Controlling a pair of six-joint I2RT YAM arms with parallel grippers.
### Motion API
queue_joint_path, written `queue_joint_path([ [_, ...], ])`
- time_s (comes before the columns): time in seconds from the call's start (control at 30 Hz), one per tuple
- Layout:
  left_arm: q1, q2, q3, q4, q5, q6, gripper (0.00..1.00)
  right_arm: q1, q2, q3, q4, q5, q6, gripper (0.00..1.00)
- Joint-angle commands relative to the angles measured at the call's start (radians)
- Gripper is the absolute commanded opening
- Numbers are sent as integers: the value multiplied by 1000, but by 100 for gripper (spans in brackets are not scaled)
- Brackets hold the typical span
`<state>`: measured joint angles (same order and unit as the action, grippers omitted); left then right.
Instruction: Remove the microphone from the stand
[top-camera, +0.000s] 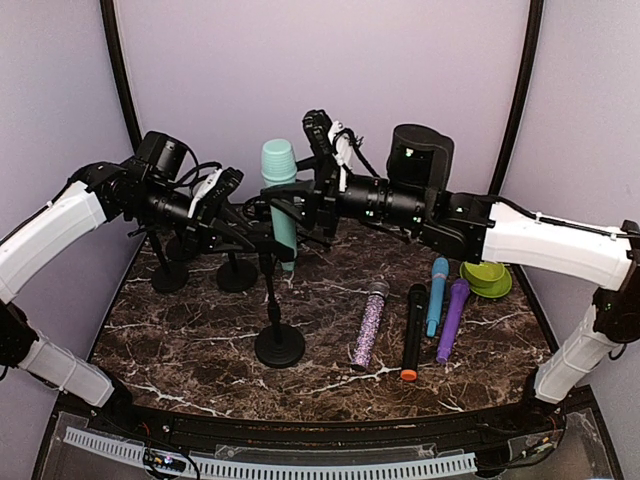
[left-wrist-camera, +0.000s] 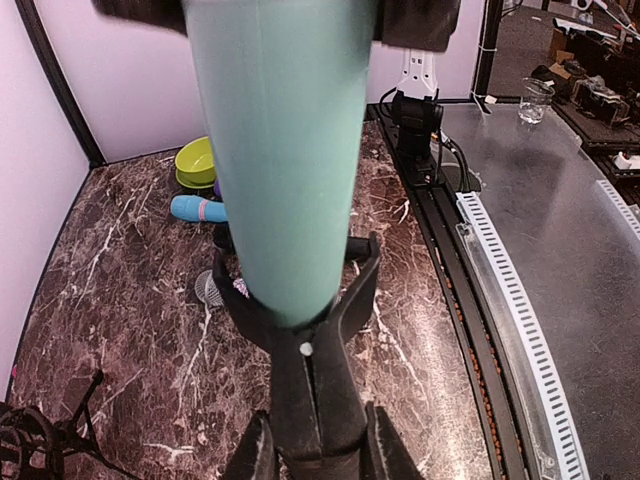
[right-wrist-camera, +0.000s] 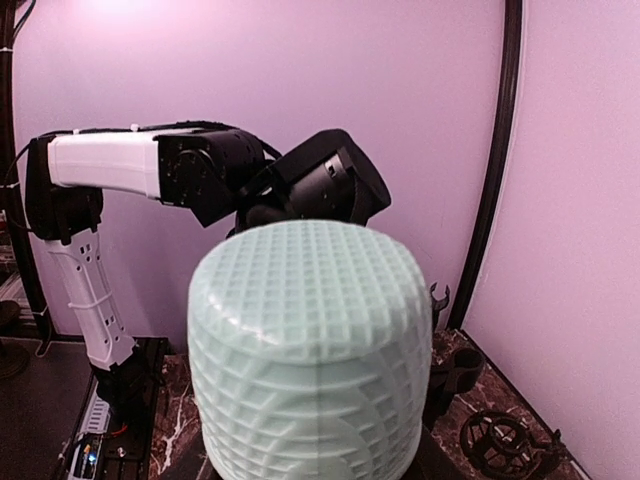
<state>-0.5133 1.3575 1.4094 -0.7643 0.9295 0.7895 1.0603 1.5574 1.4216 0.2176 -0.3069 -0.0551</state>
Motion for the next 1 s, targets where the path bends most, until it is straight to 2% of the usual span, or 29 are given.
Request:
queue_joint_path([
  [0.0, -7, -9, 23, -14, -41, 8, 7, -3, -61, 75, 25, 45, -15, 17],
  [0.13, -7, -11, 30, -11, -70, 8, 10, -48, -126, 66, 45, 205, 50, 9],
  [0.27, -5, -15, 38, 3, -115, -7, 25, -181, -208, 1, 34, 367, 265, 2],
  [0.3, -5, -17, 39, 7, -124, -10, 33, -220, -222, -14, 1, 407, 323, 2],
  [0.37, -5, -23, 37, 8, -129, -11, 57, -281, -243, -54, -78, 457, 398, 2],
  [0.43, -4, -31, 32, 4, -127, -10, 71, -334, -249, -98, -171, 478, 464, 2],
  [0.5, -5, -36, 34, -3, -129, -12, 91, -379, -237, -142, -285, 491, 523, 2],
  [0.53, -5, -39, 36, -7, -131, -15, 98, -402, -223, -165, -326, 496, 549, 1],
  [0.63, -4, -45, 45, -19, -147, -38, 99, -447, -195, -254, -382, 480, 621, 0],
  [0.73, -4, -47, 62, -44, -158, -66, 99, -470, -163, -362, -369, 462, 656, 0],
  [0.97, 13, -77, 73, -76, -178, -129, 99, -501, -23, -392, -343, 400, 692, 0],
])
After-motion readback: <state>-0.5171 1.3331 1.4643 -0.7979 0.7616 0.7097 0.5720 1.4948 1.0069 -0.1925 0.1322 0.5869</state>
